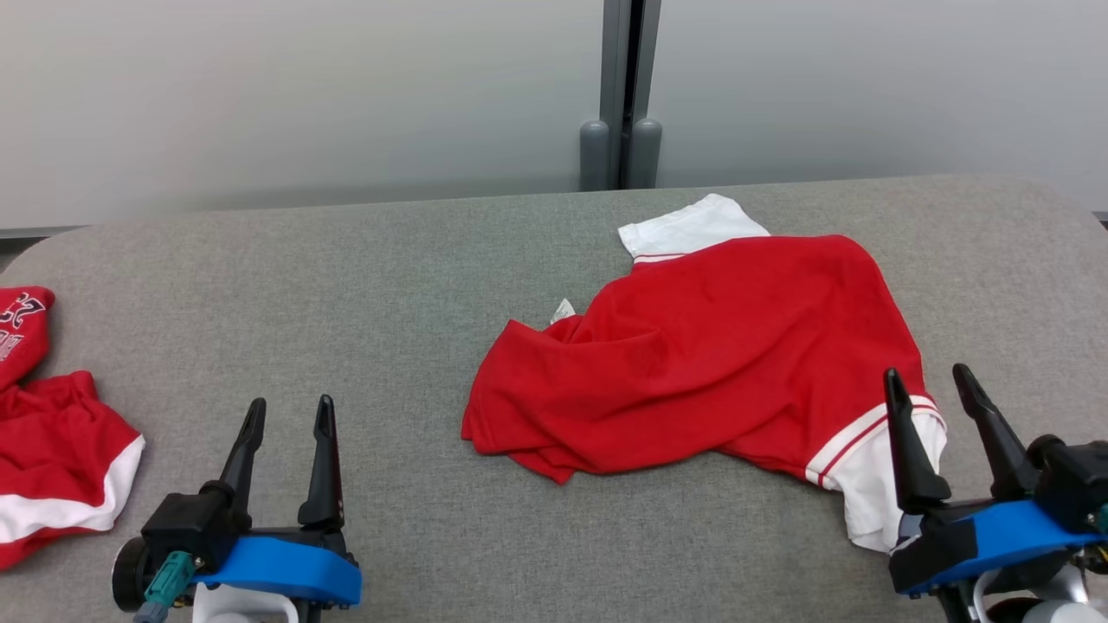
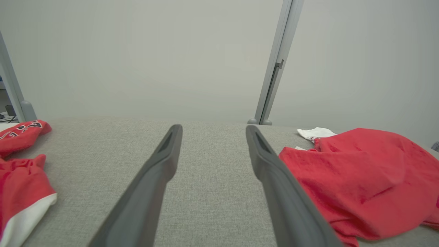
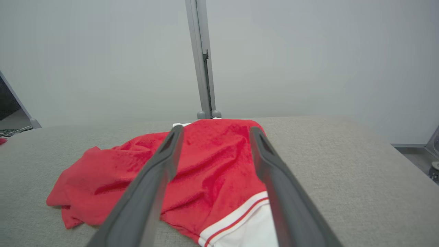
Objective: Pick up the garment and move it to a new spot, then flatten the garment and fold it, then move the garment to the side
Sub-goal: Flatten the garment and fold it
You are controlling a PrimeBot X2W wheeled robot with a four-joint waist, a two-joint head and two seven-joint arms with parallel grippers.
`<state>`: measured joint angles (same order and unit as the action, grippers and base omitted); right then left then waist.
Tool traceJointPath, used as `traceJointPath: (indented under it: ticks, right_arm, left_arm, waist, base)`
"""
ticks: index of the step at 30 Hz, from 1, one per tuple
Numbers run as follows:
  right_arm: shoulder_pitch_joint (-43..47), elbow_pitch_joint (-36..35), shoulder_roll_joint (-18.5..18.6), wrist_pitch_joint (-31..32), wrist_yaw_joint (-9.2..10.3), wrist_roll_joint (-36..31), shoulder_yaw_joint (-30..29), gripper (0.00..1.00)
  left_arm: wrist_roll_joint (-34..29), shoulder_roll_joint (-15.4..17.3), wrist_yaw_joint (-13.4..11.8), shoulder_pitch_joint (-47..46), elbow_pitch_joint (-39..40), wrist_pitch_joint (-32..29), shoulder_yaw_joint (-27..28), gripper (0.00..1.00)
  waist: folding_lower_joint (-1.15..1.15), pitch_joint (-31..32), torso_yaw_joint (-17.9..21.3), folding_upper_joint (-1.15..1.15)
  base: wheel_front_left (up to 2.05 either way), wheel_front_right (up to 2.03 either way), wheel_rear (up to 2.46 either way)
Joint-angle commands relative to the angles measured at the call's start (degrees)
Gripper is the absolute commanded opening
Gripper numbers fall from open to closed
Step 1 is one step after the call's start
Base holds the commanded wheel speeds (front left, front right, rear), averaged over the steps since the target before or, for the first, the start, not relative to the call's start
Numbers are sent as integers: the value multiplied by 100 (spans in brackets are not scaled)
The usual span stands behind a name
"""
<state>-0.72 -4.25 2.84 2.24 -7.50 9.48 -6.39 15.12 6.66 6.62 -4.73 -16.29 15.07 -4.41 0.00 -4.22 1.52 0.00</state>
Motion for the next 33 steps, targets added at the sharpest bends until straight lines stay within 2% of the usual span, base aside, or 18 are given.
traceJointPath:
  ticks: [1, 8, 14, 23, 28, 33]
  right_arm:
    - [0, 29, 23, -151, 1, -41, 91, 100]
    - [34, 261, 25, -534, 1, -242, 198, 100]
    - [7, 551, 18, -447, 1, -183, 131, 100]
    - [-281, 753, 11, -439, 1, -96, 366, 100]
    - [-430, 834, 9, -466, 1, -44, 514, 100]
    - [-591, 934, 9, -502, 1, 19, 625, 100]
  left_arm:
    - [6, -17, 40, 61, -10, 15, -7, 100]
    - [-13, -51, 40, 161, -56, 15, -13, 100]
    - [-56, -112, 58, 162, -399, -41, -352, 100]
    - [350, -293, 96, -687, -1596, -499, -1351, 100]
    - [706, -324, 98, -1323, -2197, -689, -1596, 100]
    - [852, -314, 76, -1877, -2785, -767, -1496, 100]
  waist:
    - [0, 14, -8, 0]
    - [0, 98, -31, 0]
    - [0, 135, -35, 0]
    - [0, -82, 158, 0]
    - [0, -283, 331, 0]
    - [0, -474, 485, 0]
  base:
    - [0, 0, 0]
    - [0, 0, 0]
    - [0, 0, 0]
    - [0, 0, 0]
    - [0, 0, 0]
    - [0, 0, 0]
